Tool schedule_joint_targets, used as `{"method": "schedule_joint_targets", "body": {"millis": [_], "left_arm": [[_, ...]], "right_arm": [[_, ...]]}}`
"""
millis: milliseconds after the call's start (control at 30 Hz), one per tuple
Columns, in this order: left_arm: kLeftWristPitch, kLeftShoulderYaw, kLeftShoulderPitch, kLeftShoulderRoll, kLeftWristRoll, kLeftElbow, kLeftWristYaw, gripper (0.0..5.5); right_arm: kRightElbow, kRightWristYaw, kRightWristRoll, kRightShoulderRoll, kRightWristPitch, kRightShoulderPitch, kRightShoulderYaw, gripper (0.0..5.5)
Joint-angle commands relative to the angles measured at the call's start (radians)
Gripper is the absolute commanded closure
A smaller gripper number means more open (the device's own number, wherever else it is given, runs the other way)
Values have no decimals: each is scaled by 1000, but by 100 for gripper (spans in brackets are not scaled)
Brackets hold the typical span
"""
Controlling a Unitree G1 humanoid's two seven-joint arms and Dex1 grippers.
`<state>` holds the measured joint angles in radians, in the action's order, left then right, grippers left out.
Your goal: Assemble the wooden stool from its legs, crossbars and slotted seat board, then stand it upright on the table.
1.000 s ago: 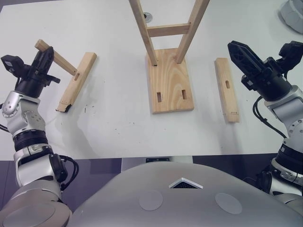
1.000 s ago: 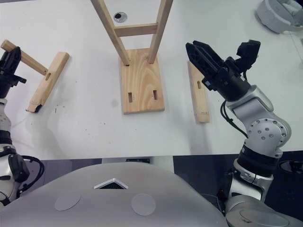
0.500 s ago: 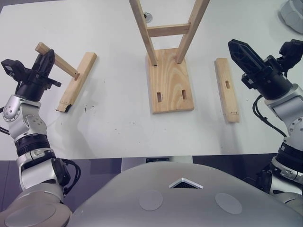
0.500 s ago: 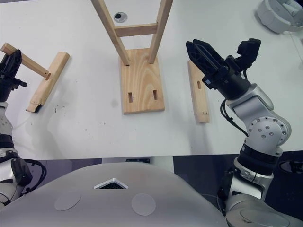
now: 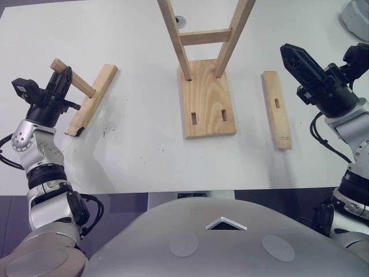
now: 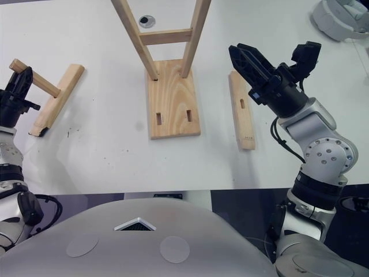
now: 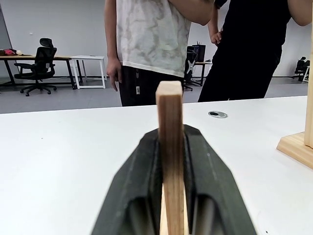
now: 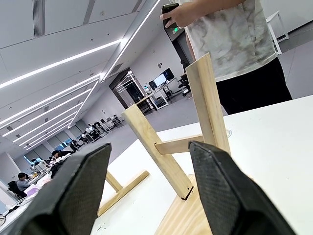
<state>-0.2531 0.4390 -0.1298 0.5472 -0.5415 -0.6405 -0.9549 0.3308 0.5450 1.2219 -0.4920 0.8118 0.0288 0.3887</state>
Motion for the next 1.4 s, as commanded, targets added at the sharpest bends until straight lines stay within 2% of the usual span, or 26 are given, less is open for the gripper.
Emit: {"method": "schedule_joint_targets", "body": {"millis": [33, 267, 467, 833, 867, 1200, 1333, 1400], "left_arm": [[-18, -24, 50, -30, 39, -20, -10, 510], [-98, -79, 118, -56, 113, -99, 34, 510], [-84, -124, 112, -48, 142, -150, 66, 510], [-64, -93, 72, -24, 86, -161, 109, 510], [-64, -77, 73, -19, 69, -140, 111, 474], [-13, -37, 99, 12, 79, 44, 146, 316], [201, -94, 270, 53, 185, 297, 265, 248], [343, -114, 328, 62, 191, 399, 300, 248]], "right_arm": [[-12, 8, 8, -22, 9, 19, 4, 254], [-25, 18, 1, -38, 13, 30, 0, 254], [-24, 23, -5, -45, 14, 31, -11, 254], [-24, 27, -21, -35, 0, 38, -25, 254], [-25, 28, -22, -34, -2, 39, -27, 254], [-8, 25, -19, -28, -14, 17, -25, 254], [-1, 24, -14, -33, -15, -6, -9, 254], [10, 21, -16, -25, -18, -24, -9, 254]]}}
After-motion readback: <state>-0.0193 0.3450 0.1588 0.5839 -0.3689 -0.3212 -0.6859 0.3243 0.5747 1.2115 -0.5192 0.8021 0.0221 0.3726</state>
